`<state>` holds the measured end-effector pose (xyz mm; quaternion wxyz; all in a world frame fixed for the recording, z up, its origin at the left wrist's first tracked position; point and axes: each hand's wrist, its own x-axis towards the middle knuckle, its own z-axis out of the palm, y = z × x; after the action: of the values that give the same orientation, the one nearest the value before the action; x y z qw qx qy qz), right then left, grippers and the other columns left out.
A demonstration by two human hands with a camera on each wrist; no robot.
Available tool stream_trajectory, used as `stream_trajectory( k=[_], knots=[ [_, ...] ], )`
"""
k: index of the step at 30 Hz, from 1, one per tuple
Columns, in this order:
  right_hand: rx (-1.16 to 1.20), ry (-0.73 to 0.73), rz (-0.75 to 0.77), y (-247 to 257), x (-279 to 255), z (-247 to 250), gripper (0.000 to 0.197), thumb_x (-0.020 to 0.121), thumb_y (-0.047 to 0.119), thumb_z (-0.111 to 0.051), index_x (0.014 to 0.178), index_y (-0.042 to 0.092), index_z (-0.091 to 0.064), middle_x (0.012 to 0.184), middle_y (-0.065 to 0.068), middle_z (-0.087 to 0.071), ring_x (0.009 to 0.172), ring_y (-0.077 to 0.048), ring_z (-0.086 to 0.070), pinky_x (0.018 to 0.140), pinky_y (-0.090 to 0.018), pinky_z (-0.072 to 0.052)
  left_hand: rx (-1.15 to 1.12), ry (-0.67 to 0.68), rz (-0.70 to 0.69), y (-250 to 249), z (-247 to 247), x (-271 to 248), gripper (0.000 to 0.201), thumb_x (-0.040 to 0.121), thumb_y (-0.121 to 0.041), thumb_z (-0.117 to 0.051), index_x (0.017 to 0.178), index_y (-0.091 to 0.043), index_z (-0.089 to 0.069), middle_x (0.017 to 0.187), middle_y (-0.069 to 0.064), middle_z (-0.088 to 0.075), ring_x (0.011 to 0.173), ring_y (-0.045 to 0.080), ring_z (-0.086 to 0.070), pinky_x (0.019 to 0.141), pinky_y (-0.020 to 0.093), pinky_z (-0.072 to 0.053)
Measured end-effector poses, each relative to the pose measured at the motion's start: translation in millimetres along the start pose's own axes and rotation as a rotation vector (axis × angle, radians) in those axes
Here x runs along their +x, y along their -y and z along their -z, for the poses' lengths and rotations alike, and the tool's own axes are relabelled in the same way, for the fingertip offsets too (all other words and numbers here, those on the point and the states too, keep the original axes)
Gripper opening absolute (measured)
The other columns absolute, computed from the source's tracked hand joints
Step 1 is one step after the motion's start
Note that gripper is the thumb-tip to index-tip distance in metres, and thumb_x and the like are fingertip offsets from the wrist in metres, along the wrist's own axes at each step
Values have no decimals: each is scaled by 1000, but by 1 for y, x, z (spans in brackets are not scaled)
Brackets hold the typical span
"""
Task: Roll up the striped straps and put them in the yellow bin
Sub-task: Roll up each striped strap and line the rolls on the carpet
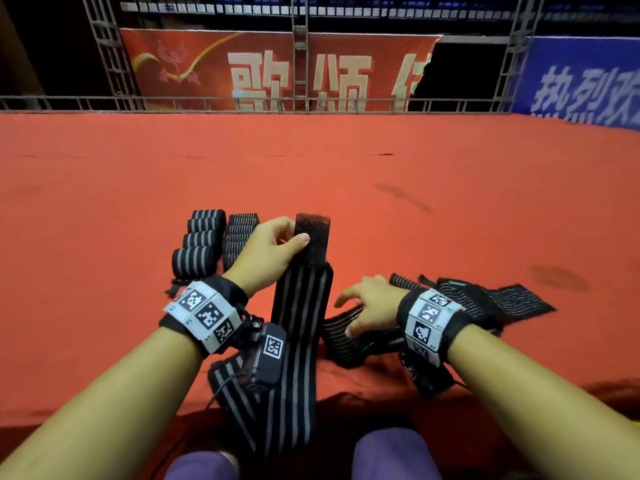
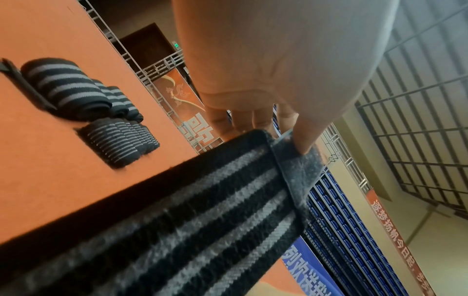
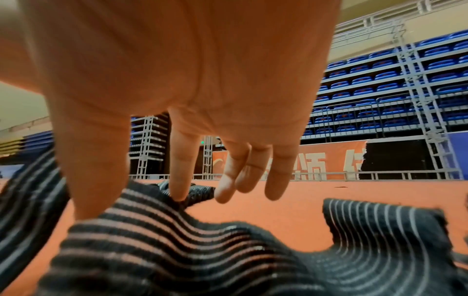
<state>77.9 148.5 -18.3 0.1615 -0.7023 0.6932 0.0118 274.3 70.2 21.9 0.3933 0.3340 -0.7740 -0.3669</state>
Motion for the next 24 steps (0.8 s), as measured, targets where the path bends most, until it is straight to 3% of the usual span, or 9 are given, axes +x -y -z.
stream_trajectory(
  k=[2, 5, 9, 12, 14, 15, 17, 20, 24],
  knots=[
    [28, 3, 39, -1, 6, -10, 48, 76, 38, -75, 122, 35, -63, 108, -8, -58, 105, -27, -41, 90, -36, -43, -9, 16, -9, 3, -7, 4, 29, 85, -37, -59, 85, -8, -61, 83, 9, -60, 77, 18, -53, 76, 42, -48],
    [75, -12, 87, 1, 14, -19, 24, 78, 32, -74, 101, 26, -70, 84, 0, -57, 90, -23, -46, 82, -32, -42, 2, 15, -32, 10, -11, 12, 17, 93, -25, -62, 81, -13, -60, 77, 2, -58, 74, 16, -51, 73, 36, -45],
    [106, -29, 112, -2, 22, -16, 13, 82, 27, -72, 92, 19, -71, 78, 1, -58, 83, -22, -55, 75, -30, -45, 0, -20, -72, 16, -7, 18, 21, 97, -17, -59, 81, -4, -57, 75, 3, -53, 71, 14, -47, 68, 31, -39],
    [174, -164, 70, -14, 30, 9, 7, 85, 24, -70, 79, 20, -67, 65, 8, -52, 78, -20, -53, 64, -26, -36, -39, -24, -61, 19, -2, 25, 29, 95, -25, -60, 80, -2, -52, 74, 7, -49, 69, 16, -45, 65, 35, -38],
    [236, -281, 12, -27, 40, 32, 15, 86, 23, -70, 74, 24, -59, 61, 10, -47, 73, -18, -48, 55, -24, -31, -62, -38, -70, 14, 1, 31, 40, 88, -37, -61, 84, 2, -52, 76, 10, -50, 71, 18, -47, 66, 38, -40],
    [267, -346, -18, -34, 45, 45, 12, 86, 22, -70, 78, 23, -60, 61, 8, -48, 73, -18, -48, 52, -21, -31, -58, -48, -89, 12, 2, 35, 46, 85, -42, -60, 86, 4, -53, 78, 10, -51, 72, 18, -47, 68, 37, -41],
    [314, -474, -80, -48, 57, 67, 6, 86, 23, -70, 87, 18, -66, 72, 0, -56, 78, -18, -51, 58, -23, -33, -31, -56, -130, 8, 2, 42, 52, 83, -46, -58, 87, 6, -53, 78, 10, -50, 73, 17, -46, 69, 36, -40],
    [455, -591, -159, -64, 77, 83, 13, 85, 21, -70, 93, 11, -69, 87, -5, -64, 83, -18, -59, 64, -20, -35, -16, -53, -145, 7, -1, 48, 49, 85, -45, -58, 86, 4, -53, 77, 9, -49, 72, 16, -44, 68, 36, -39],
    [518, -498, -218, -70, 102, 71, 11, 81, 14, -71, 91, 15, -66, 94, -7, -70, 93, -25, -67, 72, -27, -49, 6, -55, -132, 14, -3, 50, 40, 88, -37, -59, 84, 3, -53, 76, 8, -49, 71, 16, -45, 67, 35, -39]
  ],
)
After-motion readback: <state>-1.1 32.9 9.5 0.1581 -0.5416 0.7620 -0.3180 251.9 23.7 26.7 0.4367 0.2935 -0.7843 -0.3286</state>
